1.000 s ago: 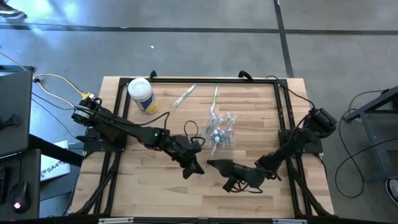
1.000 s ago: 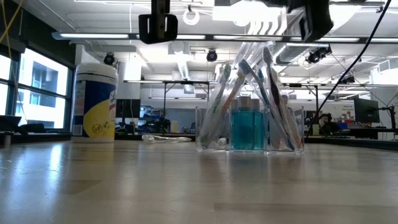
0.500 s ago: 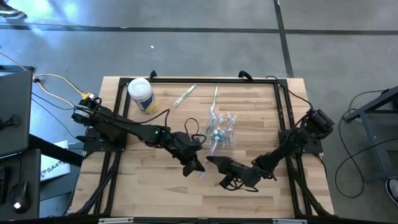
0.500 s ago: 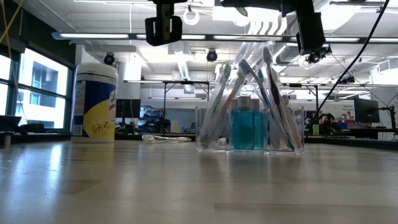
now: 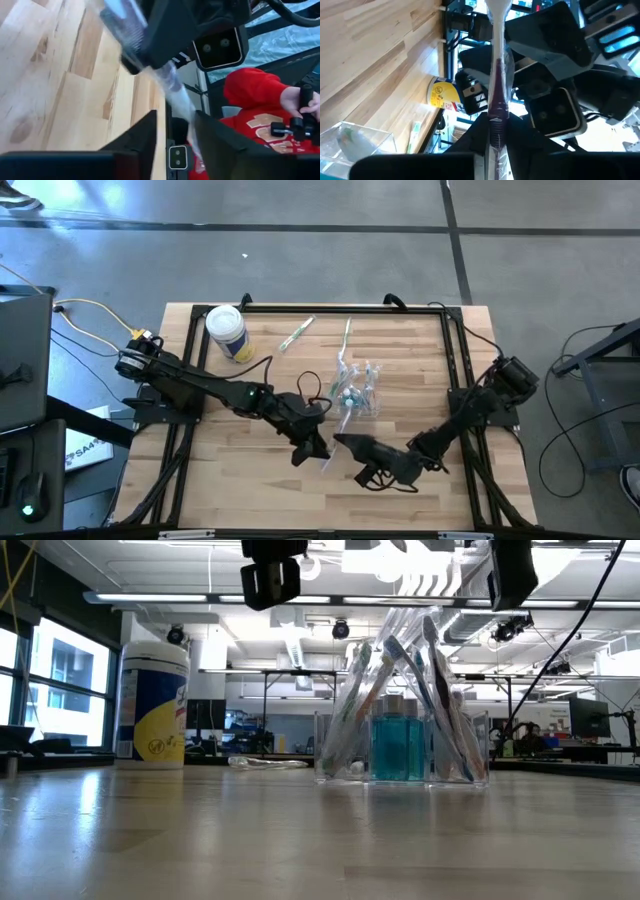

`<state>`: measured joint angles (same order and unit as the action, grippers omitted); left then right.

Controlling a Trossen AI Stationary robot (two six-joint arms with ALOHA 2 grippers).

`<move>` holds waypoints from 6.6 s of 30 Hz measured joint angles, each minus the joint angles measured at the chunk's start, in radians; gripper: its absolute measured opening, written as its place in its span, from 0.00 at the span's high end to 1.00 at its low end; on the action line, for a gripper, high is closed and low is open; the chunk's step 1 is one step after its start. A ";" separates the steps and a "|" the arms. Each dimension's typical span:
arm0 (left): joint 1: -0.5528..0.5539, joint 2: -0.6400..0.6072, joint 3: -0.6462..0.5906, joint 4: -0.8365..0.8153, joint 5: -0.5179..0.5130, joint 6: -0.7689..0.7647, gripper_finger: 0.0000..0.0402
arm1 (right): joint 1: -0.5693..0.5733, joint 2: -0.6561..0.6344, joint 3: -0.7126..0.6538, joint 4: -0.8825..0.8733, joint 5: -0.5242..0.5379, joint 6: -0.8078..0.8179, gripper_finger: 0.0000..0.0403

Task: Pick & Place toothbrushing station
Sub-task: Put the violet toothbrush into the left section of the transparent organizer, then put the left green toothbrush into the right section of the transparent organizer

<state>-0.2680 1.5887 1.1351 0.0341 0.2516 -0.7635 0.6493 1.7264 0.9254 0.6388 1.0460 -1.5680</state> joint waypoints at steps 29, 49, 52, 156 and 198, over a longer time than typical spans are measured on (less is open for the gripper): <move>0.051 -0.290 0.000 -0.307 -0.580 0.625 0.48 | -0.028 -0.344 -0.005 -0.387 -0.189 1.181 0.93; 0.052 -0.245 -0.002 0.007 -0.366 0.782 0.48 | -0.202 -0.344 -0.005 -0.349 -0.446 1.538 0.93; 0.052 -0.223 -0.004 0.035 -0.366 0.773 0.48 | -0.207 -0.345 -0.005 -0.344 -0.443 1.535 0.93; 0.362 0.051 0.012 -0.003 -0.179 0.646 0.95 | -0.014 -0.526 -0.005 -0.773 -0.139 1.782 0.34; 0.337 0.031 0.012 -0.213 -0.173 0.453 0.44 | -0.014 -0.526 -0.005 -0.782 -0.166 1.785 0.34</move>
<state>0.0686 1.6195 1.1468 -0.1786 0.0781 -0.3108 0.6350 1.2007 0.9199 -0.1432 0.8800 0.2173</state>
